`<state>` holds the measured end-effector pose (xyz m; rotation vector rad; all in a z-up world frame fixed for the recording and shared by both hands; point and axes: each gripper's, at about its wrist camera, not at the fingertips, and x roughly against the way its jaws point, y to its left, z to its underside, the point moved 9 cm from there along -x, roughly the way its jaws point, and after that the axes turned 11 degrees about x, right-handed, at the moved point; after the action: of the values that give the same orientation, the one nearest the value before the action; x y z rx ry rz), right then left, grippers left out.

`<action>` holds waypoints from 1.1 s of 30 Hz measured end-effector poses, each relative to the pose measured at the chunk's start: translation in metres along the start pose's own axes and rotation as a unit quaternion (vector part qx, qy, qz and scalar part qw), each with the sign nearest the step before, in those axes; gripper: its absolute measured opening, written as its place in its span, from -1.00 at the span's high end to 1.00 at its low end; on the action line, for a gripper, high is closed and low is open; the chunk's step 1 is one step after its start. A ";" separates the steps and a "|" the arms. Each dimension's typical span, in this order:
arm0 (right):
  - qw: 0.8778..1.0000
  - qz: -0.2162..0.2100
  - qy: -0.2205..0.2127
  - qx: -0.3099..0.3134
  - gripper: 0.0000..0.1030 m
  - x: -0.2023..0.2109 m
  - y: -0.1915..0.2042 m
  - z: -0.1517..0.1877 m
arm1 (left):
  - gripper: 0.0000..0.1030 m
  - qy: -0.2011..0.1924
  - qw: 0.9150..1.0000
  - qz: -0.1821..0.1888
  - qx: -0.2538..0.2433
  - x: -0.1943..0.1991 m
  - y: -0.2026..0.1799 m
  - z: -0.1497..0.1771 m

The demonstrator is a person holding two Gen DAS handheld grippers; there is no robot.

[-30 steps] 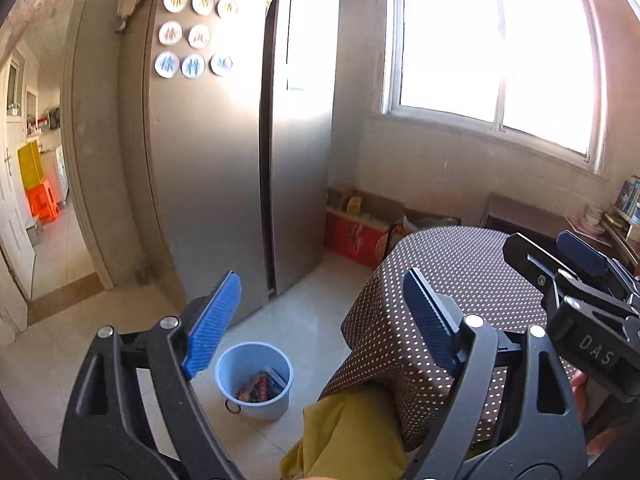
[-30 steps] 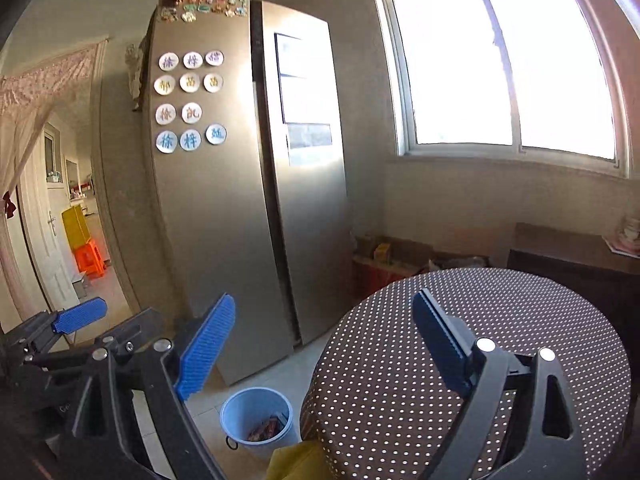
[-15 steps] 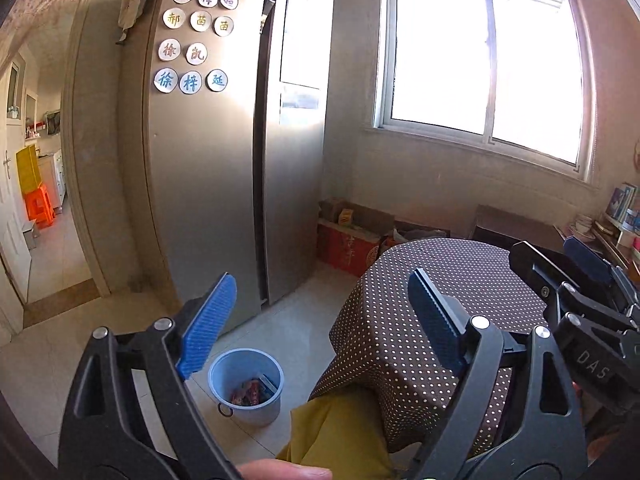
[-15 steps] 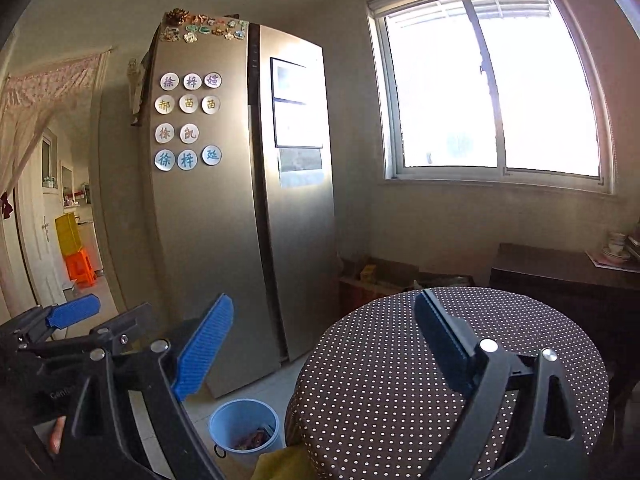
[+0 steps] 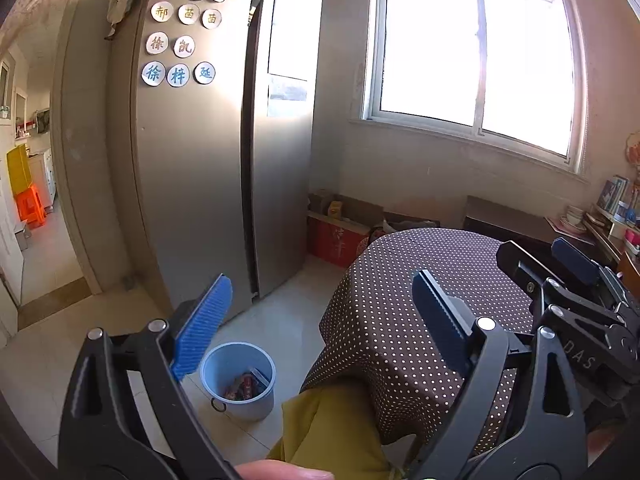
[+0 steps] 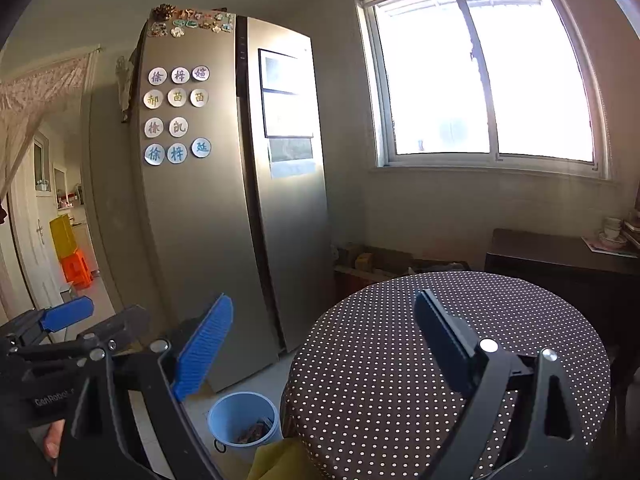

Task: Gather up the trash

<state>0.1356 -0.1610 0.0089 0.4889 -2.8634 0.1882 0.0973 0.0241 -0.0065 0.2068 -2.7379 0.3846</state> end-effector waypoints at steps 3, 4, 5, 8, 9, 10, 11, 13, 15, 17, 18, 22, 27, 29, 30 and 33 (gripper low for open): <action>1.000 0.000 0.002 -0.002 -0.76 -0.001 -0.001 0.001 | -0.76 0.004 1.000 -0.002 0.000 -0.003 0.001 0.001; 1.000 -0.001 0.003 -0.005 -0.76 -0.001 -0.002 0.001 | -0.76 0.004 1.000 -0.003 0.001 -0.004 0.002 0.001; 1.000 -0.001 0.003 -0.006 -0.76 -0.002 -0.002 0.001 | -0.76 0.005 1.000 -0.003 0.001 -0.005 0.001 0.002; 1.000 -0.002 0.005 -0.010 -0.76 -0.003 -0.003 0.002 | -0.76 0.006 1.000 -0.003 0.000 -0.006 0.000 0.002; 1.000 -0.002 0.006 -0.010 -0.76 -0.004 -0.003 0.002 | -0.76 0.006 1.000 -0.004 -0.001 -0.006 0.000 0.002; 1.000 -0.002 0.006 -0.010 -0.76 -0.004 -0.003 0.003 | -0.76 0.006 1.000 -0.004 -0.001 -0.006 0.000 0.002; 1.000 -0.002 0.006 -0.011 -0.76 -0.004 -0.003 0.003 | -0.76 0.006 1.000 -0.004 -0.001 -0.006 -0.001 0.002; 1.000 -0.003 0.007 -0.013 -0.76 -0.004 -0.003 0.003 | -0.77 0.007 1.000 -0.003 0.000 -0.006 -0.001 0.002; 1.000 -0.003 0.008 -0.016 -0.76 -0.004 -0.003 0.004 | -0.77 0.008 1.000 -0.001 -0.001 -0.007 -0.001 0.003; 1.000 -0.002 0.010 -0.018 -0.76 -0.005 -0.004 0.005 | -0.77 0.008 1.000 -0.003 -0.002 -0.007 -0.001 0.003; 1.000 -0.002 0.010 -0.019 -0.76 -0.005 -0.004 0.005 | -0.77 0.008 1.000 -0.002 -0.001 -0.007 -0.001 0.004; 1.000 -0.004 0.012 -0.019 -0.76 -0.005 -0.004 0.006 | -0.78 0.010 1.000 -0.002 -0.001 -0.008 -0.001 0.004; 1.000 -0.004 0.014 -0.018 -0.76 -0.006 -0.003 0.007 | -0.78 0.010 1.000 -0.004 0.000 -0.009 -0.002 0.004; 1.000 -0.003 0.015 -0.018 -0.76 -0.006 -0.003 0.007 | -0.78 0.011 1.000 -0.003 -0.001 -0.009 -0.002 0.004; 1.000 -0.003 0.015 -0.018 -0.76 -0.006 -0.003 0.008 | -0.78 0.011 1.000 -0.004 0.000 -0.009 -0.002 0.004; 1.000 -0.003 0.015 -0.018 -0.76 -0.006 -0.003 0.008 | -0.78 0.011 1.000 -0.004 0.000 -0.009 -0.002 0.004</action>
<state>0.1408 -0.1633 0.0001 0.4836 -2.8296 0.1409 0.1051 0.0217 -0.0129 0.2108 -2.7140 0.3828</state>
